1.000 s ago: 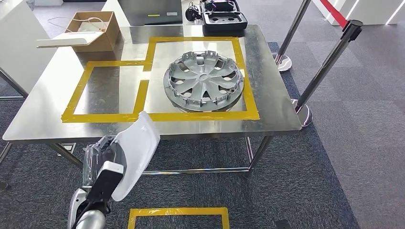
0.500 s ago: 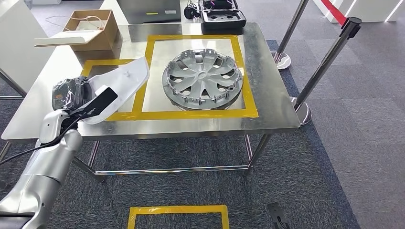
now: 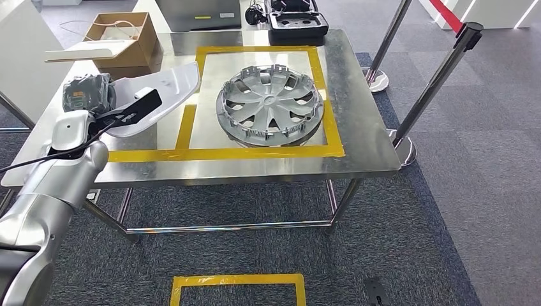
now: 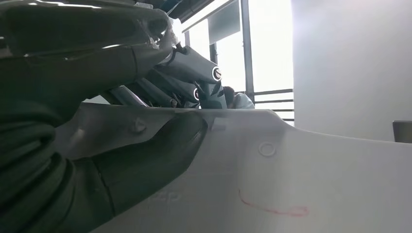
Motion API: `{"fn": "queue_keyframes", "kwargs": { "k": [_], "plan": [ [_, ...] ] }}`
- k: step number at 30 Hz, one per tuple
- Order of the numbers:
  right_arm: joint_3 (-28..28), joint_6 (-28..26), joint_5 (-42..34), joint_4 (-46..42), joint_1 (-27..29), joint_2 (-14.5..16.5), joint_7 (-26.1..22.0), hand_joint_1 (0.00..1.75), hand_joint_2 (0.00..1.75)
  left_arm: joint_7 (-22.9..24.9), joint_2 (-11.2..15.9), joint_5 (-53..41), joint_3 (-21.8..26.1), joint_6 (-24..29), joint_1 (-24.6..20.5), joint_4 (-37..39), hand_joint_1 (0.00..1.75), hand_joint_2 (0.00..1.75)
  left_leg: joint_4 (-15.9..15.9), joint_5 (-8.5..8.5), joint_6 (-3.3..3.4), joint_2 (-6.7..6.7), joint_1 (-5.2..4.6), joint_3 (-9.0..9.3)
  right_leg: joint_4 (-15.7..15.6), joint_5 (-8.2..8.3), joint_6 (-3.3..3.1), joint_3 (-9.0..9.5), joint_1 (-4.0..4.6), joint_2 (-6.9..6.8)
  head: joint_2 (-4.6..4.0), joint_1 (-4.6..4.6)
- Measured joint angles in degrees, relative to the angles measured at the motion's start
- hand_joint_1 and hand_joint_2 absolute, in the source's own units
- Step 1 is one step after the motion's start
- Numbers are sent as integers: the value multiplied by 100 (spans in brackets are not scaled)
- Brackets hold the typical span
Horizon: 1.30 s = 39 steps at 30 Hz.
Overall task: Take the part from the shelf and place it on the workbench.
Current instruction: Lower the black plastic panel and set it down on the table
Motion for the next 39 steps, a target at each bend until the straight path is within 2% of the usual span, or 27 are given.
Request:
{"fn": "queue_keyframes", "kwargs": {
  "k": [14,18,20,21,22,23,25,26,27,28,30,31,32,34,36,37,39],
  "plan": [
    [-19,-5,10,0,58,-1,-20,0,0,255,115,-28,-57,38,52,211,175,175,16,-3,10,-9,-33,-7,-9,12,21,2,-37,0,0,-1],
    [-23,-5,13,0,81,9,-1,0,0,288,164,-28,-57,6,82,246,175,175,37,0,53,-8,-65,-21,-27,35,70,0,-68,6,0,-2],
    [-26,-5,13,0,88,16,7,0,0,289,168,-28,-58,4,79,248,175,175,-19,40,112,19,-52,-5,-31,33,109,-15,-65,-6,0,-1],
    [-26,-5,13,0,89,19,10,0,0,291,167,-28,-57,3,76,248,175,175,-56,65,148,41,-38,7,57,-25,116,-66,-53,-54,0,4],
    [-27,-5,14,0,89,20,12,0,0,299,167,-31,-57,-7,76,249,175,175,-91,88,180,68,-24,17,271,-143,113,-174,-39,-120,0,13],
    [-27,-4,16,0,90,21,13,0,0,312,169,-36,-56,-24,82,254,175,175,-102,97,198,95,-19,19,619,-313,100,-342,-28,-194,0,19],
    [-27,0,24,0,105,24,19,0,0,344,175,-52,-56,-56,110,273,175,175,-101,96,206,134,-30,14,1411,-625,87,-715,-15,-259,0,30],
    [-28,2,27,0,118,24,24,0,0,357,176,-65,-57,-64,133,284,175,175,-99,92,201,147,-35,14,1630,-668,79,-820,-11,-266,0,30],
    [-30,3,29,0,129,24,27,0,0,367,175,-80,-58,-65,156,291,175,175,-96,85,192,155,-37,18,1603,-601,66,-805,-8,-270,0,33],
    [-31,3,30,0,136,23,30,0,0,374,174,-95,-60,-65,176,294,175,175,-91,73,175,161,-37,27,1351,-446,45,-681,-6,-281,0,32],
    [-32,7,35,1,132,23,30,0,0,381,172,-129,-62,-61,191,295,175,175,-67,29,123,173,-50,39,508,-127,-4,-252,9,-340,0,33],
    [-32,10,40,1,126,23,29,0,0,384,175,-144,-63,-58,191,295,175,175,-52,8,93,180,-59,35,218,-54,-25,-100,20,-363,0,29],
    [-31,13,46,2,123,25,30,0,0,388,180,-159,-64,-54,194,295,175,175,-43,-8,63,190,-67,30,68,-46,-43,-23,37,-375,0,26],
    [-29,16,58,2,124,28,34,0,0,399,191,-181,-69,-49,204,296,175,175,-56,-25,9,209,-62,33,52,-81,-88,-11,56,-349,0,21],
    [-30,16,64,1,122,26,38,0,0,414,200,-212,-79,-54,208,294,175,175,21,-99,-58,195,-40,2,36,-100,-146,19,35,-322,0,19],
    [-30,16,64,1,115,25,38,0,0,425,205,-231,-85,-62,204,293,175,175,212,-200,-92,170,-29,-93,28,-111,-176,41,18,-310,0,15],
    [-29,16,62,0,106,27,39,0,0,446,216,-270,-96,-89,206,296,175,175,928,-490,-141,121,-4,-485,24,-143,-220,77,4,-291,0,7]
  ]
}}
